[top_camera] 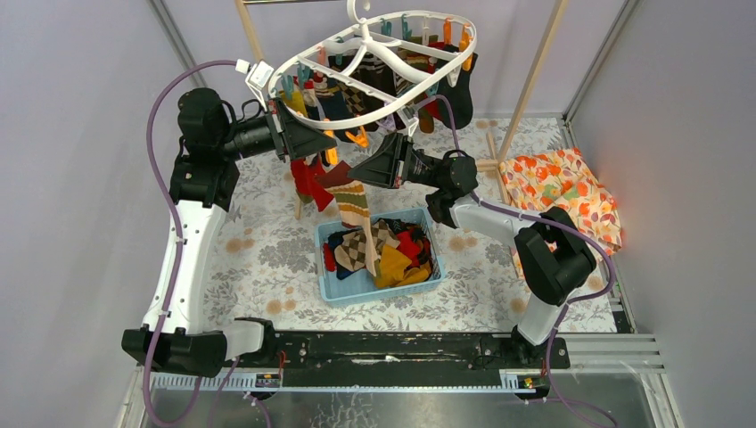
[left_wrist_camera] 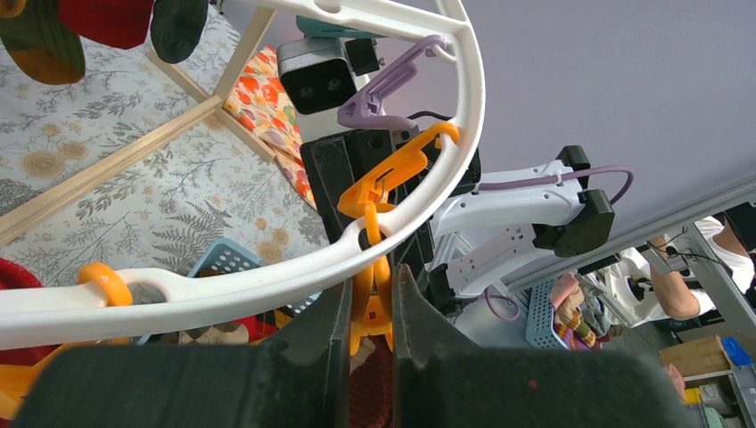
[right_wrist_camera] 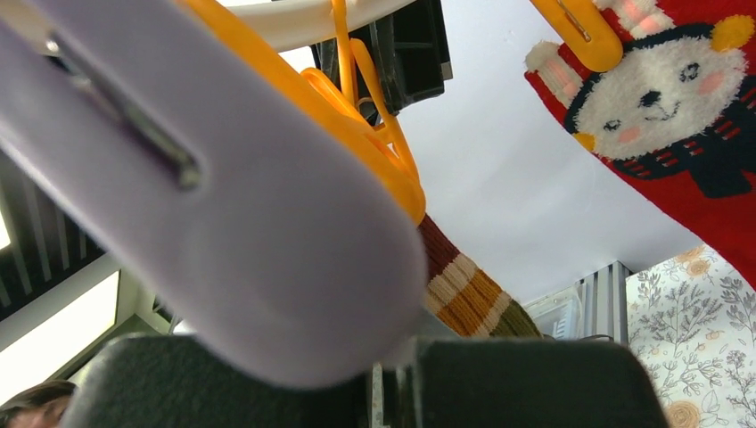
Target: Clip the socks to the hanger
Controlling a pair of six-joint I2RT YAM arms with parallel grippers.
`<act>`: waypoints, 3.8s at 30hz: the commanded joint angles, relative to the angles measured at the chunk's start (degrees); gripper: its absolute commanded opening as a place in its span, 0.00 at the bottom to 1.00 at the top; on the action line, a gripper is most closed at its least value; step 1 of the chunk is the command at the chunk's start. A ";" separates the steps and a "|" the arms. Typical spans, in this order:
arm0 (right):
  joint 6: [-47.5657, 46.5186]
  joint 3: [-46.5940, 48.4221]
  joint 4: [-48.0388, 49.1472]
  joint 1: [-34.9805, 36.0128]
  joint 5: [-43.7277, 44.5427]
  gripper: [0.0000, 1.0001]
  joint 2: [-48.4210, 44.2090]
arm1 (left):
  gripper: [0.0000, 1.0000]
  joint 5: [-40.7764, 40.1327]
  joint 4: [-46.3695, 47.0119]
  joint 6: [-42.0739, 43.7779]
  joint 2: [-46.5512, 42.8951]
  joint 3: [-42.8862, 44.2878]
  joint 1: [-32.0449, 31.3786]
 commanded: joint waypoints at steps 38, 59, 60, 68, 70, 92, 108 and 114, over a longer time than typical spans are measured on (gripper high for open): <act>-1.49 2.51 3.87 1.62 9.65 0.00 0.54 | 0.05 4.87 2.63 0.54 -1.79 -0.96 0.54; -4.65 2.07 2.11 2.35 12.78 0.00 -0.92 | 0.57 1.42 0.22 3.50 -2.78 -0.54 0.52; -4.93 1.93 1.88 2.35 12.87 0.00 -1.13 | 0.59 1.05 -0.65 4.02 -2.70 -0.15 0.52; -9.93 -1.03 -2.73 2.39 15.73 0.20 -4.58 | 0.77 -3.24 -8.98 10.74 -3.43 2.31 1.50; -11.90 -1.84 -5.47 2.43 16.43 0.35 -5.81 | 0.83 -5.14 -12.36 13.18 -3.40 3.75 1.85; -59.65 -22.12 -89.44 -1.62 66.25 1.00 -52.56 | 0.98 -12.50 -35.06 46.78 2.24 -2.92 26.04; -89.73 -55.19 -37.62 -12.98 105.28 1.00 -52.23 | 0.99 -36.77 40.91 35.12 2.94 -54.32 18.30; -82.83 -56.83 -25.54 -20.11 99.89 1.00 -35.52 | 0.99 -38.17 61.48 32.62 9.86 -62.15 17.51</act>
